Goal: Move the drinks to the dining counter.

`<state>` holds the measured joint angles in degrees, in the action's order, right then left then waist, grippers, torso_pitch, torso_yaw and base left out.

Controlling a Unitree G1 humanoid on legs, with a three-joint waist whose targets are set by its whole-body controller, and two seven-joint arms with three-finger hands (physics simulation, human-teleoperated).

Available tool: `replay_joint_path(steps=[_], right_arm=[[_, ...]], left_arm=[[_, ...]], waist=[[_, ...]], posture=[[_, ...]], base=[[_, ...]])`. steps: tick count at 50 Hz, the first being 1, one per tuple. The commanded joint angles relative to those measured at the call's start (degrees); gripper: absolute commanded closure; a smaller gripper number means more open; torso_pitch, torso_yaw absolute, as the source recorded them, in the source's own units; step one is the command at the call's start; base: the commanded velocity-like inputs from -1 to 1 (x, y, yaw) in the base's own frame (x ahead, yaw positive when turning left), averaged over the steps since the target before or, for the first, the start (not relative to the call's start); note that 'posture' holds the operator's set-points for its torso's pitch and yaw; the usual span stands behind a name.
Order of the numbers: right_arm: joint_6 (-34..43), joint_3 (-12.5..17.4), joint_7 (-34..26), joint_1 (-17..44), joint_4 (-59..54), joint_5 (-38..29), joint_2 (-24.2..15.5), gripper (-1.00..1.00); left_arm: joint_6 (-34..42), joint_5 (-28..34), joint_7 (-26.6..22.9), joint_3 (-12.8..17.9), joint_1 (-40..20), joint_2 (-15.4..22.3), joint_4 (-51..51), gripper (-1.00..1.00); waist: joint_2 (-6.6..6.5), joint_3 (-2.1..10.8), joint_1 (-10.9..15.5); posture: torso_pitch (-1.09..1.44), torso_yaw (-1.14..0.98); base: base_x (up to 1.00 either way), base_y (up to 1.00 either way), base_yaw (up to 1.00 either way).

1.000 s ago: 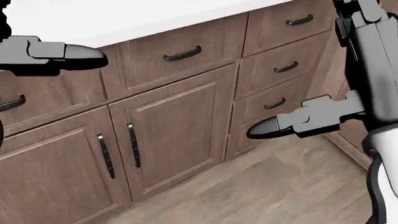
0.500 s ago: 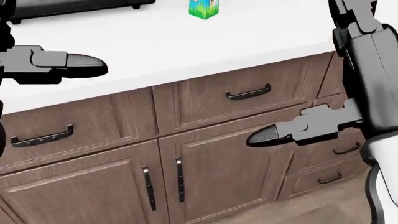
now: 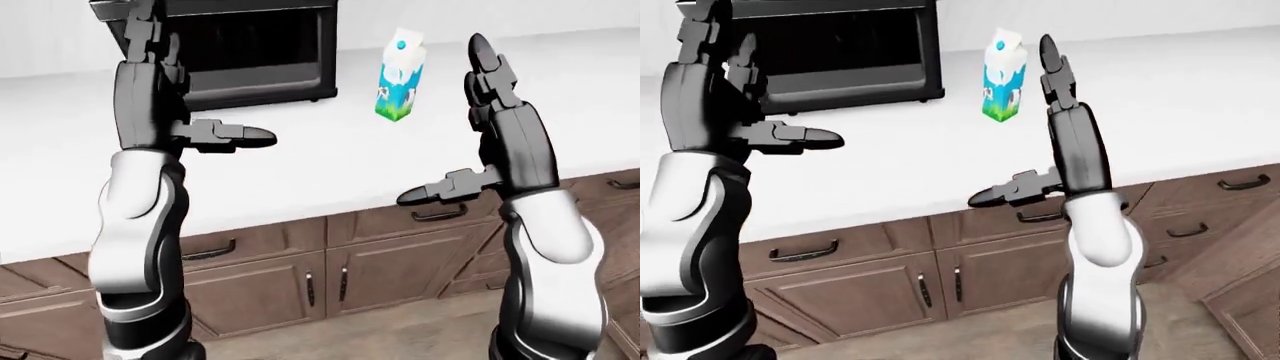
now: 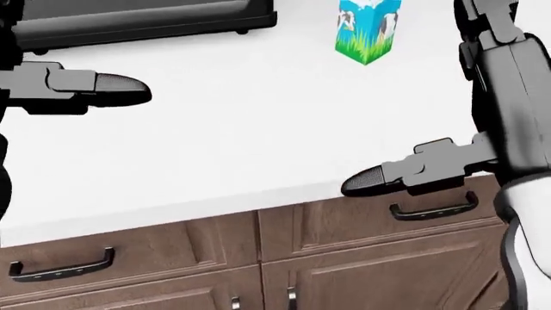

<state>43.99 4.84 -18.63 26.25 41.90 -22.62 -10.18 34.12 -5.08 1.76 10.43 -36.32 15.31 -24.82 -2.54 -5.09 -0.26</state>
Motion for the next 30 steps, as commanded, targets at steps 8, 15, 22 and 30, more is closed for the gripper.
replay_joint_path(steps=[8, 15, 22, 30], right_arm=[[1.3, 1.6, 0.8, 2.3, 5.3, -2.1, -1.8, -1.0], [0.2, 1.8, 1.2, 3.2, 3.7, -1.3, -1.7, -1.0], [0.0, 1.8, 1.3, 3.6, 3.3, -0.9, -1.7, -1.0], [0.7, 1.9, 2.2, 3.0, 3.5, 0.1, -1.9, -1.0]], left_arm=[[-2.0, -0.2, -0.2, 0.1, -2.0, 0.6, -2.8, -1.0], [-1.9, -0.3, -0.2, 0.0, -2.4, 0.6, -2.4, -1.0], [-1.9, -0.3, -0.3, 0.0, -2.7, 0.7, -2.2, -1.0], [-2.5, -0.2, -0.3, 0.1, -2.4, 0.7, -1.9, -1.0]], waist=[[3.77, 3.17, 0.3], [2.57, 3.33, -0.1], [2.34, 4.55, 0.1], [-1.76, 4.15, -0.4]], posture=[[0.0, 0.0], [0.0, 0.0], [0.0, 0.0], [0.0, 0.0]], base=[[0.0, 0.0, 0.0], [0.0, 0.0, 0.0], [0.0, 0.0, 0.0], [-0.01, -0.37, 0.0]])
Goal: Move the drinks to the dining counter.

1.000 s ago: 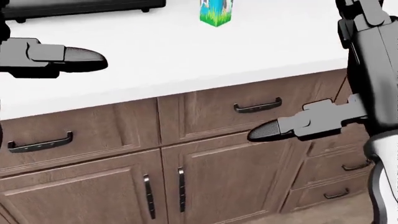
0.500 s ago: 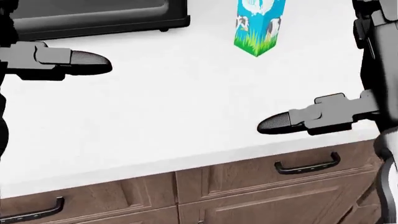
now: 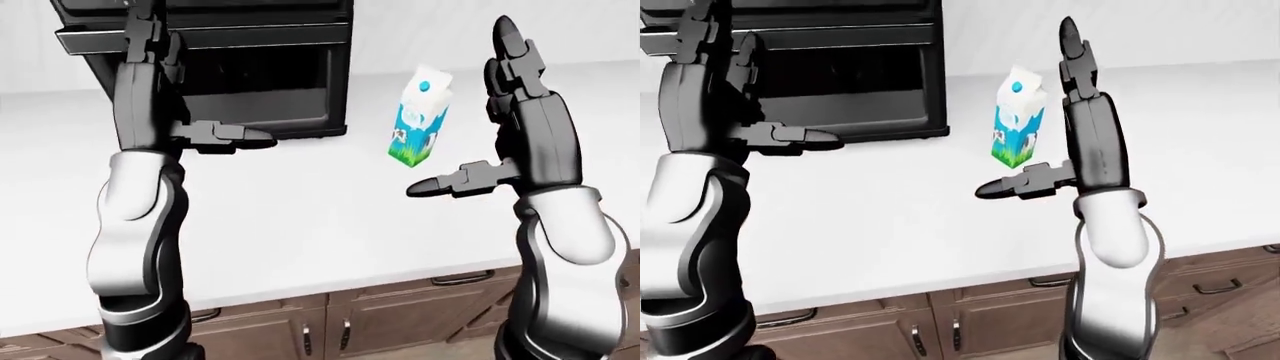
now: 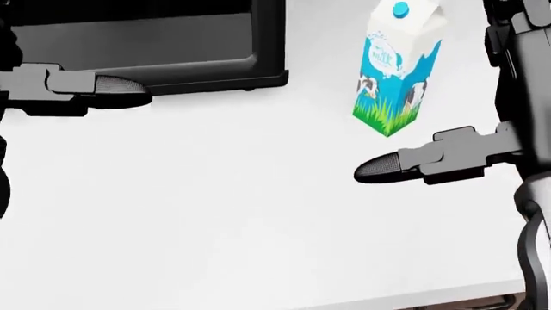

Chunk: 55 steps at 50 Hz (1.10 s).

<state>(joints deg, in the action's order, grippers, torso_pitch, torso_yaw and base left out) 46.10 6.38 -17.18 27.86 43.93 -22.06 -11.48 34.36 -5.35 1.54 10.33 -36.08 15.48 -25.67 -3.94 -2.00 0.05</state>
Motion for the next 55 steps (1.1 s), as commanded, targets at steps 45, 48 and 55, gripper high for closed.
replay_joint_path(steps=[45, 48, 55], right_arm=[[-2.5, 0.3, 0.0, 0.8, 2.1, -1.2, -0.3, -1.0], [-2.1, 0.3, 0.0, 0.3, 2.8, -1.5, -0.3, -1.0], [-1.5, 0.9, 0.3, 0.0, 3.5, -2.2, -0.3, -1.0]], left_arm=[[-3.0, 0.0, -0.1, 0.5, -2.2, 0.7, -1.2, -1.0], [-3.1, 0.0, 0.0, 0.4, -2.1, 0.7, -1.1, -1.0], [-3.1, 0.0, 0.0, 0.5, -1.8, 0.7, -1.4, -1.0]], waist=[[2.49, 1.03, 0.9], [-1.02, 1.28, 0.7], [2.32, 0.71, 0.7]], posture=[[0.0, 0.0], [0.0, 0.0], [0.0, 0.0]], base=[[-0.01, -0.06, 0.14], [0.0, 0.0, 0.5], [0.0, 0.0, 0.32]])
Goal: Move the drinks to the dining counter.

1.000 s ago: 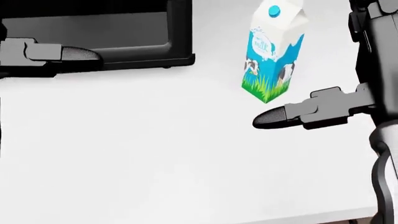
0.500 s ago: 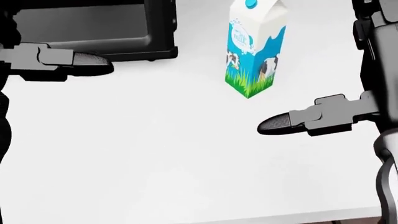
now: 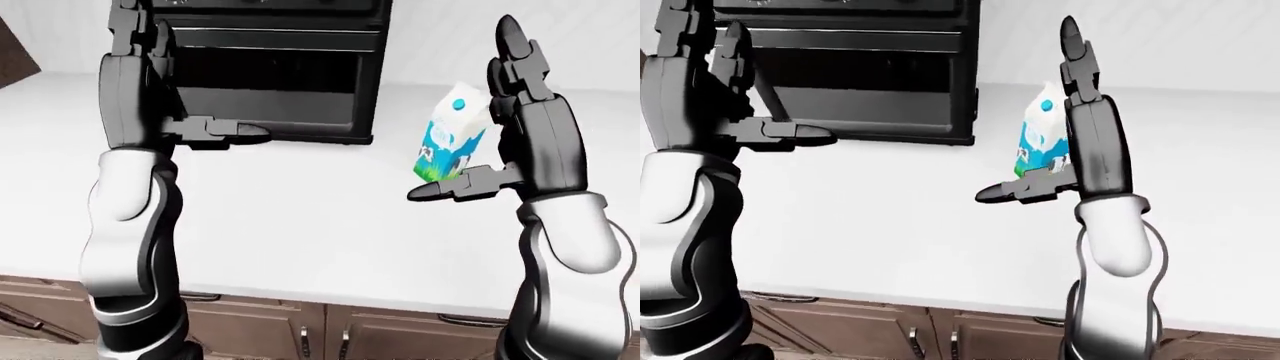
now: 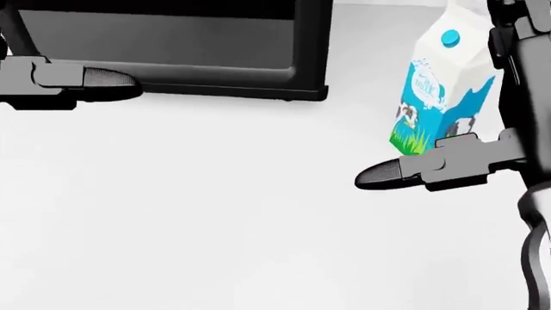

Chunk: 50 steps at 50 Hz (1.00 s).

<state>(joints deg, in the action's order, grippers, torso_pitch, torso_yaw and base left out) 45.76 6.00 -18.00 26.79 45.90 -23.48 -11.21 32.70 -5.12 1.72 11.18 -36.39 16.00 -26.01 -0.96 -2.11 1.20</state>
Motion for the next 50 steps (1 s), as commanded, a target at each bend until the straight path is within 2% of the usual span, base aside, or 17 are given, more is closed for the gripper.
replay_joint_path(steps=[1, 3, 4, 6, 8, 14, 18, 24, 27, 34, 36, 43, 50], right_arm=[[-1.3, 1.2, 1.3, 1.1, 1.5, -0.7, -0.6, -1.0], [-0.5, 1.8, 1.8, 1.3, 1.9, -0.7, -0.5, -1.0], [0.0, 2.0, 2.0, 1.5, 1.9, -0.7, -0.9, -1.0], [1.2, 2.2, 2.2, 2.4, 2.0, -1.2, -1.8, -1.0], [1.9, 2.6, 2.1, 3.0, 2.4, -1.2, -2.3, -1.0], [5.8, 4.0, 2.5, 4.1, 2.6, -2.3, -4.1, -1.0], [8.6, 4.2, 2.8, 5.1, 0.1, -2.2, -5.1, -1.0], [12.7, 7.1, 3.3, 8.7, -3.8, -0.7, -8.2, -1.0], [14.9, 6.6, 3.1, 10.6, -7.1, 0.3, -9.8, -1.0], [16.1, 7.6, 3.7, 13.2, -11.7, 3.0, -11.5, -1.0], [16.8, 6.8, 3.5, 14.0, -13.6, 3.6, -12.1, -1.0], [14.4, 6.0, 3.7, 16.2, -20.1, 5.2, -12.7, -1.0], [10.5, 6.0, 5.7, 18.0, -28.8, 7.9, -11.6, -1.0]], left_arm=[[-1.5, -0.1, -0.2, -0.3, -1.4, 0.2, -1.0, -1.0], [-1.5, -0.2, -0.1, -0.3, -1.5, 0.2, -1.0, -1.0], [-1.6, -0.1, -0.2, -0.4, -1.5, 0.2, -0.8, -1.0], [-1.6, -0.1, -0.1, -0.4, -2.0, 0.2, -0.5, -1.0], [-1.5, -0.1, -0.1, -0.5, -2.2, 0.2, -0.5, -1.0], [-1.5, -0.1, -0.1, -0.8, -2.6, 0.1, -0.1, -1.0], [-1.4, -0.1, 0.0, -0.8, -2.9, -0.1, 0.1, -1.0], [-1.0, -0.4, -0.1, -0.5, -2.8, 0.1, 0.0, -1.0], [0.1, -1.3, 0.1, -0.2, -2.7, 0.2, -0.8, -1.0], [1.6, -3.1, 0.4, 0.4, -2.0, 0.6, -1.7, -1.0], [1.5, -3.1, 0.5, 0.2, -1.9, 0.6, -1.9, -1.0], [1.7, -3.4, 0.7, 0.3, -2.4, 1.0, -1.7, -1.0], [1.5, -3.2, 0.5, 0.0, -2.8, 1.1, -1.4, -1.0]], waist=[[-0.15, 0.5, -0.4], [1.62, 0.37, 0.0], [3.09, 0.72, 0.2], [2.18, 0.41, 0.3], [1.81, 1.04, 0.2], [0.97, 1.2, -0.5], [0.95, 1.27, -0.7], [1.11, 1.35, -0.8], [1.11, 1.22, -0.8], [1.18, 1.2, -0.9], [1.2, 1.14, -0.8], [1.14, 1.16, -0.8], [1.05, 1.28, -0.8]], posture=[[0.0, 0.0], [0.0, 0.0], [0.0, 0.0], [0.0, 0.0], [0.0, 0.0], [0.0, 0.0], [0.0, 0.0], [0.0, 0.0], [0.0, 0.0], [0.0, 0.0], [0.0, 0.0], [0.0, 0.0], [0.0, 0.0]], base=[[0.0, 0.0, 0.0], [0.0, 0.0, 0.0], [0.0, 0.0, 0.0], [0.0, 0.0, 0.0], [0.0, 0.0, 0.0], [0.0, 0.0, 0.0], [0.0, 0.0, 0.0], [0.0, 0.0, 0.0], [0.0, 0.0, 0.0], [0.0, 0.0, 0.0], [0.0, 0.0, 0.0], [0.0, 0.0, 0.0], [0.0, 0.0, 0.0]])
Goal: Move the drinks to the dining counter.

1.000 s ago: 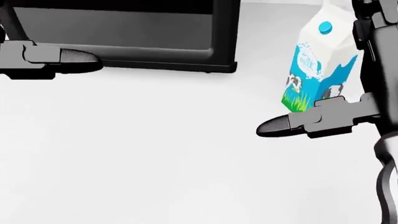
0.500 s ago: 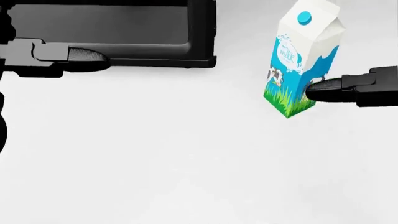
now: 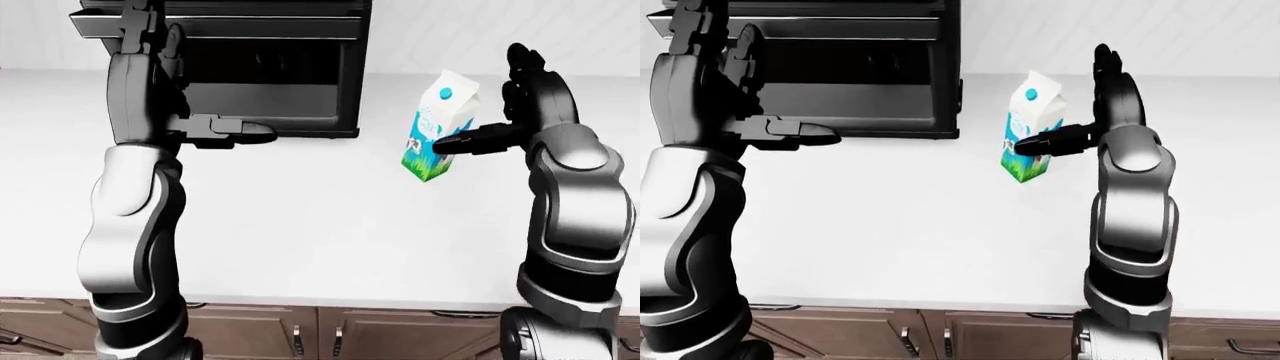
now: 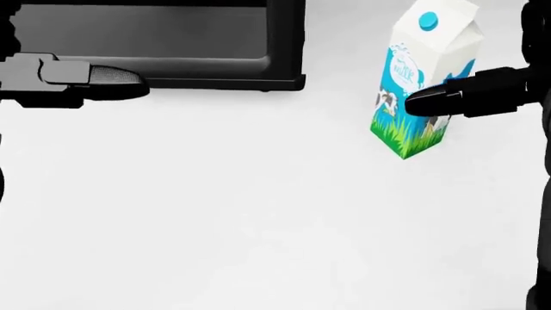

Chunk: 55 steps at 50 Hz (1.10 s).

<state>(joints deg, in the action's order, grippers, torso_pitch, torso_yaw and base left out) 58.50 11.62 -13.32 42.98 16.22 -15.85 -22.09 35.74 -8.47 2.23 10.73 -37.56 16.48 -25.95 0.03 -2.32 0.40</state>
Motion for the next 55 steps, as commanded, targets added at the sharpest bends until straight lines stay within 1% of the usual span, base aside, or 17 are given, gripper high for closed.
replay_joint_path(steps=[1, 12, 23, 30, 36, 37, 38, 39, 40, 41, 42, 43, 44, 55], right_arm=[[-3.0, 0.5, 1.6, 2.1, -0.5, 0.8, -0.5, -1.0], [-11.5, -0.1, 5.6, 4.4, -13.2, 5.3, 0.1, -1.0], [-18.2, -1.0, 8.4, 5.9, -22.2, 8.1, 0.8, -1.0], [-19.1, -1.4, 9.0, 6.0, -23.9, 8.8, 1.0, -1.0], [-19.0, -0.9, 9.6, 5.2, -23.4, 9.6, 1.3, -1.0], [-18.6, -1.4, 9.4, 5.2, -23.5, 9.3, 1.1, -1.0], [-18.6, -1.3, 9.3, 5.4, -23.3, 9.6, 1.2, -0.67], [-18.5, -1.7, 9.1, 5.4, -23.3, 9.2, 1.0, -0.32], [-18.7, -1.5, 9.2, 5.3, -23.1, 9.3, 1.1, 0.23], [-18.7, -1.6, 9.2, 5.3, -23.1, 9.3, 1.1, 0.32], [-18.6, -1.6, 9.0, 5.6, -22.8, 9.2, 1.0, 0.55], [-18.8, -1.6, 9.1, 5.6, -22.6, 9.1, 1.0, 0.65], [-18.6, -1.7, 8.9, 5.7, -22.4, 9.0, 1.0, 1.0], [-17.3, -1.8, 8.2, 6.9, -18.4, 7.9, 0.8, 1.0]], left_arm=[[-1.5, 0.1, 0.0, 0.5, -1.7, 0.6, -1.5, -1.0], [-2.3, 0.5, -0.3, 0.7, -1.1, 0.7, -1.3, -1.0], [-3.3, 0.8, -0.7, 1.0, -0.2, 0.7, -0.8, -1.0], [-3.9, 0.9, -0.6, 1.1, 0.1, 0.7, -0.5, -1.0], [-3.6, 0.8, -0.6, 1.0, -0.7, 0.9, -0.3, -1.0], [-3.7, 0.8, -0.6, 1.0, -0.9, 0.9, -0.2, -1.0], [-3.7, 0.9, -0.5, 0.9, -0.9, 0.9, -0.1, -1.0], [-3.7, 0.9, -0.6, 0.8, -0.9, 0.9, -0.1, -1.0], [-3.7, 0.9, -0.6, 0.8, -1.1, 0.9, -0.2, -1.0], [-3.6, 0.9, -0.6, 0.8, -1.2, 0.9, -0.1, -1.0], [-3.5, 0.8, -0.6, 0.9, -1.4, 0.9, -0.1, -1.0], [-3.5, 0.8, -0.6, 0.9, -1.4, 1.0, -0.1, -1.0], [-3.3, 0.6, -0.5, 1.0, -1.4, 1.0, -0.3, -1.0], [-4.0, 0.9, -0.6, 1.1, -0.3, 1.0, -0.5, -1.0]], waist=[[0.05, 1.5, 0.0], [-0.07, 1.68, -0.1], [-0.09, 1.74, -0.1], [0.02, 1.75, -0.1], [0.12, 1.71, 0.0], [0.14, 1.72, 0.0], [0.17, 1.72, 0.1], [0.17, 1.73, 0.1], [0.17, 1.69, 0.1], [0.15, 1.65, 0.1], [0.14, 1.64, 0.1], [0.13, 1.63, 0.1], [0.13, 1.66, 0.0], [-0.03, 1.62, 0.2]], posture=[[0.0, 0.0], [0.0, 0.0], [0.0, 0.0], [0.0, 0.0], [0.0, 0.0], [0.0, 0.0], [0.0, 0.0], [0.0, 0.0], [0.0, 0.0], [0.0, 0.0], [0.0, 0.0], [0.0, 0.0], [0.0, 0.0], [0.0, 0.0]], base=[[0.0, 0.0, 0.0], [0.0, 0.0, 0.0], [0.0, 0.0, 0.0], [0.0, 0.0, 0.0], [0.0, 0.0, 0.0], [0.0, 0.0, 0.0], [0.0, 0.0, 0.0], [0.0, 0.0, 0.0], [0.0, 0.0, 0.0], [0.0, 0.0, 0.0], [0.0, 0.0, 0.0], [0.0, 0.0, 0.0], [0.0, 0.0, 0.0], [0.0, 0.0, 0.0]])
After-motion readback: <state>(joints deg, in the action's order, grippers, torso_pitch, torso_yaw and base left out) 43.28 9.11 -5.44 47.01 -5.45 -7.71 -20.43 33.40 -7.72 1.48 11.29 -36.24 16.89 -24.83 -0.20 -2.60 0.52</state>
